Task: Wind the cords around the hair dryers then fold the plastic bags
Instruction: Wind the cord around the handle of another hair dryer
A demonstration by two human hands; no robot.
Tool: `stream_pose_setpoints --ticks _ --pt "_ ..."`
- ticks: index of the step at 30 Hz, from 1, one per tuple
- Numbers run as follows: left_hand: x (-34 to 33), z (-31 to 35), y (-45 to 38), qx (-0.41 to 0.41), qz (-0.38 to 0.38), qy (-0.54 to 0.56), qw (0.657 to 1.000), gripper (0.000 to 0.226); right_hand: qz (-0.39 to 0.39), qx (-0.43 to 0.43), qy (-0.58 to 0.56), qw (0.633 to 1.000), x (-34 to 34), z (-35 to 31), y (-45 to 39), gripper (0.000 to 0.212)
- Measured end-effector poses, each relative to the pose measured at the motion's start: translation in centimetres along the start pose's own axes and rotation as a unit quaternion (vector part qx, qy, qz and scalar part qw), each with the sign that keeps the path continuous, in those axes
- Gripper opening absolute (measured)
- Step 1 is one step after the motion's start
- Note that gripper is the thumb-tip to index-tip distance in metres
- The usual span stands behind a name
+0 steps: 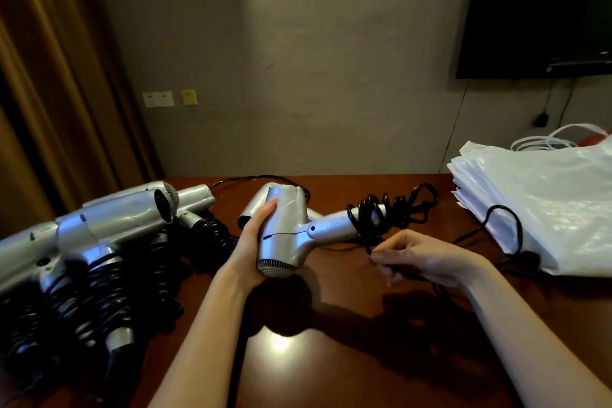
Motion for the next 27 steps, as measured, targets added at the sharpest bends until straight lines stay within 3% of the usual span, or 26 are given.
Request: stream_pose_setpoints --ticks 3,6,9,12,15,20,24,27 --pt "0.0 -0.3 0.2 0.004 -0.012 -0.031 0.999 0.05 0.04 -0.011 0.164 0.986 0.3 -0.2 0.5 0.031" --pt "0.0 -0.3 0.5 0.005 -0.008 -0.064 0.998 0.045 0.066 0.038 0.208 0.975 1.0 -1.0 0.7 0.017" --pt "0.2 -0.3 0.5 -0.003 -0.003 -0.118 0.993 0.047 0.065 0.02 0.265 0.962 2.3 -0.7 0.0 0.011" --pt "-1.4 0.0 1.0 -0.02 -0.014 -0.189 0.982 0.041 0.06 -0.021 0.267 0.962 2.4 0.1 -0.4 0.028" --pt "-2.9 1.1 0.7 -0.11 -0.006 -0.277 0.955 0.055 0.106 0.004 0.29 0.951 2.4 -0.7 -0.1 0.022" --pt "-1.9 3.1 1.1 -0.199 0.05 -0.27 0.941 0.056 0.213 0.083 0.307 0.924 2.7 -3.8 0.9 0.018" --pt "-1.1 4.2 1.5 -0.24 0.095 -0.3 0.918 0.051 0.217 0.062 0.397 0.89 0.5 -4.7 1.1 0.024" --pt "-0.5 4.2 1.5 -0.244 0.114 -0.306 0.913 0.054 0.218 0.037 0.366 0.904 -0.3 -4.3 1.0 0.023"
Point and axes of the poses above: each hand's wrist, its own y-axis away from the middle knuckle, its own x-axis out of the back of the hand, z = x × y, the point moved 8 cm from there along -y, towards the middle knuckle, and after that the axes turned 9 degrees about -y, right-handed, at the moved point
